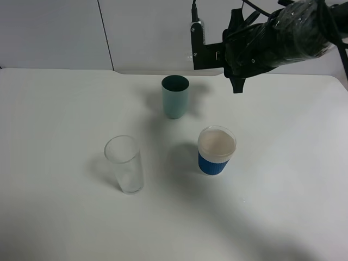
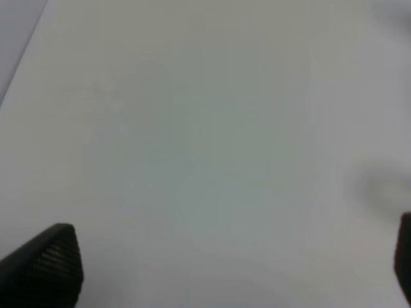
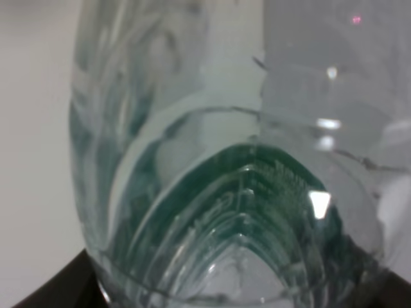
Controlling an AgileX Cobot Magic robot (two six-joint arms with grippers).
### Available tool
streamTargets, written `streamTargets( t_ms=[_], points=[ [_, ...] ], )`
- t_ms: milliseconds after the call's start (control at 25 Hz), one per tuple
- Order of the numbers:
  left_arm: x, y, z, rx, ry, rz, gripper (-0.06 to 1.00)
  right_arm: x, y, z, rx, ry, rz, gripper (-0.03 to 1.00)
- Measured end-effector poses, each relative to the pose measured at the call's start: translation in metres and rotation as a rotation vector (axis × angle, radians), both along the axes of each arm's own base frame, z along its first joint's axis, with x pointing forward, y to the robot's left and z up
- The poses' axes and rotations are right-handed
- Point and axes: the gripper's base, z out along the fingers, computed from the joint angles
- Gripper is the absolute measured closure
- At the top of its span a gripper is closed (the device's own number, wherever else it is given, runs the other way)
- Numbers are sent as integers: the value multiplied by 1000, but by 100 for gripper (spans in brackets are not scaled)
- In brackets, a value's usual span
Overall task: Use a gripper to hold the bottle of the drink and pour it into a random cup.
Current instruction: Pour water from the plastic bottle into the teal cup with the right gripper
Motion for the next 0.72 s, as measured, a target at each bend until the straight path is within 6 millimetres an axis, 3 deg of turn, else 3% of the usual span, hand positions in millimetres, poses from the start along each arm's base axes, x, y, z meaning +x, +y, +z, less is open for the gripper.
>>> streamTargets(
  t_ms=[720],
  points=[
    [0,0,0,0,0,0,-4,0,-4,2,-85,-6,-1,44]
  ],
)
